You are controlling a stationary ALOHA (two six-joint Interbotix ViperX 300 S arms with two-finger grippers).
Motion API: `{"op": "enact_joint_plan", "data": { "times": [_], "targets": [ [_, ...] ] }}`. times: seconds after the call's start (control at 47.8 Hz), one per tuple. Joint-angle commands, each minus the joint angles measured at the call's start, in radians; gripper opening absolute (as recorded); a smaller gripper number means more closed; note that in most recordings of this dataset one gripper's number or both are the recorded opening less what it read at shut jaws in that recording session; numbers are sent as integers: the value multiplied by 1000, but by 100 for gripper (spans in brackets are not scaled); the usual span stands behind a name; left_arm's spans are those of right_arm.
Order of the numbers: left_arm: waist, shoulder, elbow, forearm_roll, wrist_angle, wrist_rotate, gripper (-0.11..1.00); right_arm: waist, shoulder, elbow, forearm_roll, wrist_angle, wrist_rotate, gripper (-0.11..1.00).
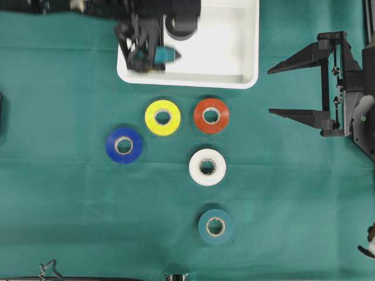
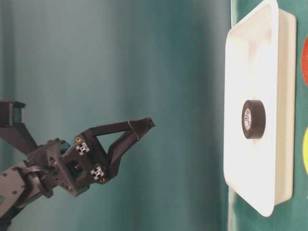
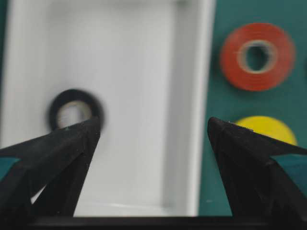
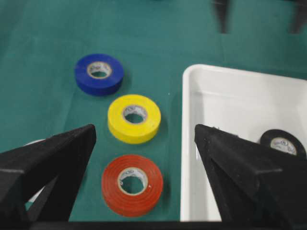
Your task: Pick up the tape from a random location and place it into the white case.
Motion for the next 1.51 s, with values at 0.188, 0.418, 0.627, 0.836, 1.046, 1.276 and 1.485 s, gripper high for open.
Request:
{"op": "enact_joint_plan", "data": {
  "times": [0.188, 0.418, 0.627, 0.836, 1.046, 1.276, 1.485],
  "targets": [
    [6, -61, 29, -2, -17, -3, 99, 0, 0, -32, -2, 12, 2, 93],
    [6, -181, 132, -2, -78, -3, 99, 0, -8, -34, -2, 20, 3, 93],
    [6, -350, 284, -5, -184, -6, 99, 0, -11, -35, -2, 29, 2, 93],
    [6, -522, 431, -6, -279, -38, 99, 0, -11, -35, -2, 29, 2, 93],
    [6, -696, 540, -6, -296, -120, 99, 0, -11, -37, -2, 29, 2, 93],
    [-5, -808, 630, -6, -298, -181, 99, 0, -11, -35, -2, 29, 2, 93],
    [-20, -848, 736, -9, -337, -216, 99, 0, -11, -35, -2, 34, 2, 93]
  ]
}}
